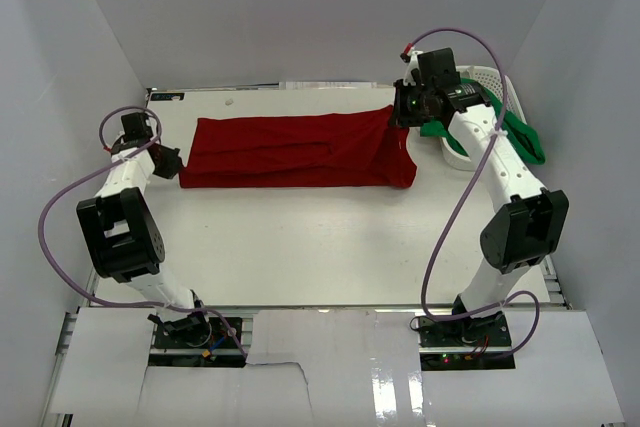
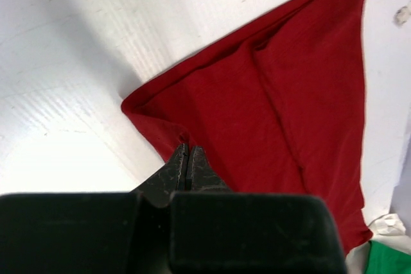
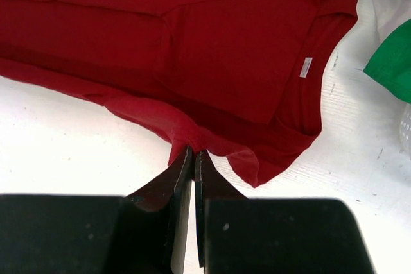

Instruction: Fold and stack the t-shirts

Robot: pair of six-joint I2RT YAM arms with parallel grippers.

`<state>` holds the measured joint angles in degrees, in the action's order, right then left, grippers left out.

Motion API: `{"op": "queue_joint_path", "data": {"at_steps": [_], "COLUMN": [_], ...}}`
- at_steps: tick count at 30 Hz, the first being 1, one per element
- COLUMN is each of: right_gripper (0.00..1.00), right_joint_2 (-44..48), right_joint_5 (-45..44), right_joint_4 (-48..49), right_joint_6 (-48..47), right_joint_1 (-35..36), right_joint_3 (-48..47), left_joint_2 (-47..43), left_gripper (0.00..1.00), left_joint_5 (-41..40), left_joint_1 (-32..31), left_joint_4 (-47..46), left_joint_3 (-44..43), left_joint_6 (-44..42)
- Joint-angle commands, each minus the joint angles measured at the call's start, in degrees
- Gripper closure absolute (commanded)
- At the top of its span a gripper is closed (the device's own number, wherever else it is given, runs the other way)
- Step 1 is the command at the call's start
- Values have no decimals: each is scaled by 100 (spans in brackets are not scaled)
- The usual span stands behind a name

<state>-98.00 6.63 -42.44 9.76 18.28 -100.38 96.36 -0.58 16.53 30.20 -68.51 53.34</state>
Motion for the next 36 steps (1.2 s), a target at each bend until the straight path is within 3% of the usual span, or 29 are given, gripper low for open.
{"op": "queue_joint_path", "data": {"at_steps": [1,36], "right_gripper": [92,92], "right_joint_2": [-105,-1336], "right_joint_5": [75,347], "right_joint_4": [-10,-81], "right_joint_6": [-132,-150], "right_joint_1": [-70,-404], "right_joint_3": [-280,-1370], "left_joint_2": [50,1113], "left_gripper": [100,100], "left_joint_5": [-30,-48], "left_joint_1": [-19,-168], "left_joint_4": [30,153], "left_joint_3": [-416,-1595], "left_joint_6": [45,159]}}
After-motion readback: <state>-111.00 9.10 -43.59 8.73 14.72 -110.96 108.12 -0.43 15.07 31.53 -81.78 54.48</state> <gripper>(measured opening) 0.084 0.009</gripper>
